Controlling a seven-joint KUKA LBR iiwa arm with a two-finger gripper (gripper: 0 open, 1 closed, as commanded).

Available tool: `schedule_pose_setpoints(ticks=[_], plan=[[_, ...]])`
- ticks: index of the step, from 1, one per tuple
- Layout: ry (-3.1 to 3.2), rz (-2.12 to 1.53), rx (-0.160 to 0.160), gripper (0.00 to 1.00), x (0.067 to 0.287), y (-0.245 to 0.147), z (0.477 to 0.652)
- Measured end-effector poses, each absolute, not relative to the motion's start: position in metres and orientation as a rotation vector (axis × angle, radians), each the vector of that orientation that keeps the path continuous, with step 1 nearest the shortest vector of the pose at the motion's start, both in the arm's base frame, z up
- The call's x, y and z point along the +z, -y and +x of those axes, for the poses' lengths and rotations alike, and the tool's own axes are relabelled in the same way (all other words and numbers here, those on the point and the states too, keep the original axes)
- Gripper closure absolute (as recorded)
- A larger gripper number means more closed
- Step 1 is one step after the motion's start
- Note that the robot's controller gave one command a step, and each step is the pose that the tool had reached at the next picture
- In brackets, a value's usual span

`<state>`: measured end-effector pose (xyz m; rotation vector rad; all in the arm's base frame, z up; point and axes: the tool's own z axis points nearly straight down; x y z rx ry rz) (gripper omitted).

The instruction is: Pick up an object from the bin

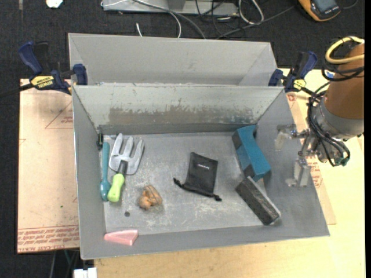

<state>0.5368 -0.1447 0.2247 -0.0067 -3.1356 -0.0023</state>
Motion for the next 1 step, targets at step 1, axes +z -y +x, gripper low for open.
schedule_pose_setpoints(ticks=[1], plan=[[3.143, -0.001, 0.0, 0.0, 0.2293, 0.1439, 0.5384]])
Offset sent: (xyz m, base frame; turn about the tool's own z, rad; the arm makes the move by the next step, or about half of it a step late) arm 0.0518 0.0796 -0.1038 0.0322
